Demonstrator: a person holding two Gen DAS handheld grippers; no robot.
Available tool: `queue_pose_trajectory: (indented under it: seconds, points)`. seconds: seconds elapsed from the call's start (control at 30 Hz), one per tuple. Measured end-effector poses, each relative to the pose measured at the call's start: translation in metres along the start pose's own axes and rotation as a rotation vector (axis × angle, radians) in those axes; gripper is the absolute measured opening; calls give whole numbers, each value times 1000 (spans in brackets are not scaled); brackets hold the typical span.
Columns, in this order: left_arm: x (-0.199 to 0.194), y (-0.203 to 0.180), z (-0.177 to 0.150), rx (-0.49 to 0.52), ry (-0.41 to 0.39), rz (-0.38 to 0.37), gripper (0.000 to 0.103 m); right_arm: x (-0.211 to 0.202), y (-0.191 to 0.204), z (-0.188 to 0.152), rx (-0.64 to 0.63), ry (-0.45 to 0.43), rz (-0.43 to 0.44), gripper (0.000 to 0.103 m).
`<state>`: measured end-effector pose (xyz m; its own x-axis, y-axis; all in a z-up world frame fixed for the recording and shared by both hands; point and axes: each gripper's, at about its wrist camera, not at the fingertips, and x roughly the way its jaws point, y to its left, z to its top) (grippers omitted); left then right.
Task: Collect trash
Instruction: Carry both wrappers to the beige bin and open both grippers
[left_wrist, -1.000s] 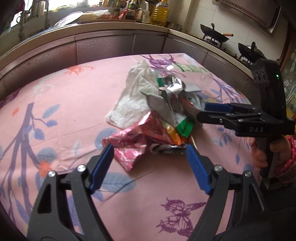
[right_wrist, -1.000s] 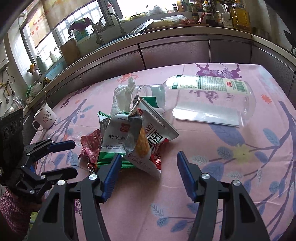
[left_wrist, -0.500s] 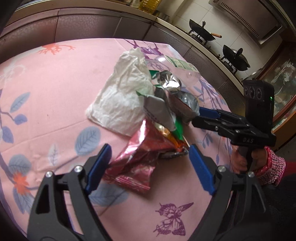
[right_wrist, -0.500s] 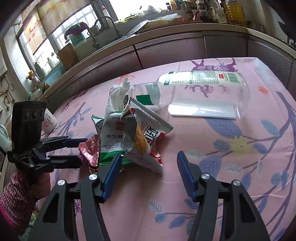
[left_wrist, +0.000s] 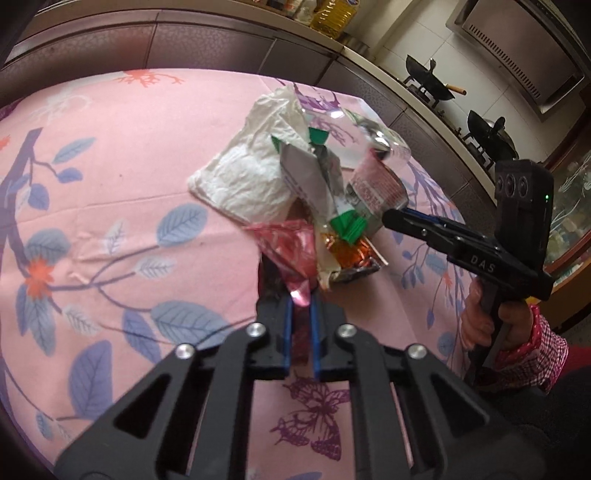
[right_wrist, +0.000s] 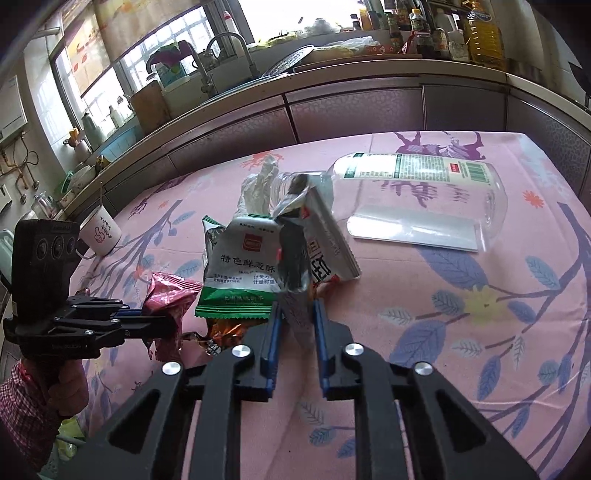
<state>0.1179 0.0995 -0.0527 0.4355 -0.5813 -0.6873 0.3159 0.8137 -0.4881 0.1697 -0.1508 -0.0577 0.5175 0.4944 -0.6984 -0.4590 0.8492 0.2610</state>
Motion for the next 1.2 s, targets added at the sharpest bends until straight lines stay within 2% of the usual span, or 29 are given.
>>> queue_pose_trajectory:
  seconds: [0.1,0.2,0.37,0.57,0.8,0.97,1.2]
  points:
    - [-23,-1,-8,-46,-63,-32,8,-18,-9,-8,35,-24,28,7]
    - [-38,-8,-13,-86,-99,-96,8,-37,-20,-23,62,-26,58,7]
    - [-24,-52,-9,1,-65,-140,8,-72,-41,-48,104,-63,24,7]
    - [42,-119,6,136,48,-175,8,-104,-82,-63,194,-127,-37,7]
    - [126,-180,29,230,172,-153,8,-135,-138,-87,305,-188,-99,7]
    - [178,-236,65,304,246,-177,8,-170,-195,-99,406,-286,-163,7]
    - [267,-346,123,434,313,-221,8,-209,-294,-98,533,-380,-249,7]
